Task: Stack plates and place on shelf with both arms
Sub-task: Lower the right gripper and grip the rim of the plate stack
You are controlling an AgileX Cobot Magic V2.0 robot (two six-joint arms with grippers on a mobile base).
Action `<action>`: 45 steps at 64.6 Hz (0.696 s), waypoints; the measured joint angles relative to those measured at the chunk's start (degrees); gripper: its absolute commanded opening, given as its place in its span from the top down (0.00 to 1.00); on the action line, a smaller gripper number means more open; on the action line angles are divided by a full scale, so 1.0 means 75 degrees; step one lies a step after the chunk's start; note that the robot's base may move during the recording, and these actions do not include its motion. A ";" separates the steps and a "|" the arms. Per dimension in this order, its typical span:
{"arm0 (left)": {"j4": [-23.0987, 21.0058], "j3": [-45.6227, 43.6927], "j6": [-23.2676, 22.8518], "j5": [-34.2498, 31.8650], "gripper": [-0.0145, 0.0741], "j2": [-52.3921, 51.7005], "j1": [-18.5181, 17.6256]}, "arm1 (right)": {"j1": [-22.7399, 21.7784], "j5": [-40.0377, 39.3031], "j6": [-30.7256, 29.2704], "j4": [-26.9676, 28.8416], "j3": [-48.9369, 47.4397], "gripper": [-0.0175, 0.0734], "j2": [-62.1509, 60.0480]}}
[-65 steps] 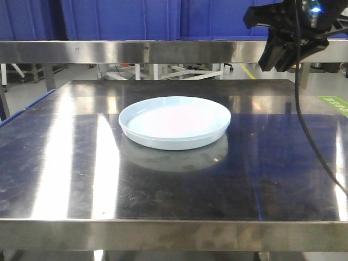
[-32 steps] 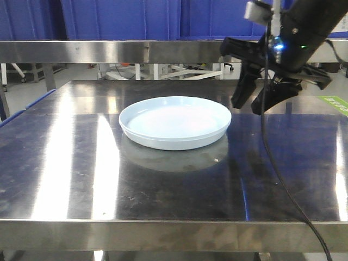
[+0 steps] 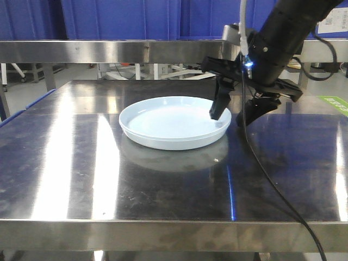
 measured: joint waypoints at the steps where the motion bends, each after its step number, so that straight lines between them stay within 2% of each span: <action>1: 0.0000 0.0000 0.0000 0.0000 0.74 0.0000 0.0000 | 0.0022 -0.0019 0.0000 0.0000 0.0000 0.32 0.0000; 10: 0.0000 0.0000 0.0000 0.0000 0.74 0.0000 0.0000 | 0.0084 -0.0148 0.0000 0.0020 0.0000 0.34 0.0024; 45: 0.0000 0.0000 0.0000 0.0000 0.74 0.0000 0.0000 | 0.0084 -0.0260 0.0015 0.0024 -0.0005 0.69 0.0147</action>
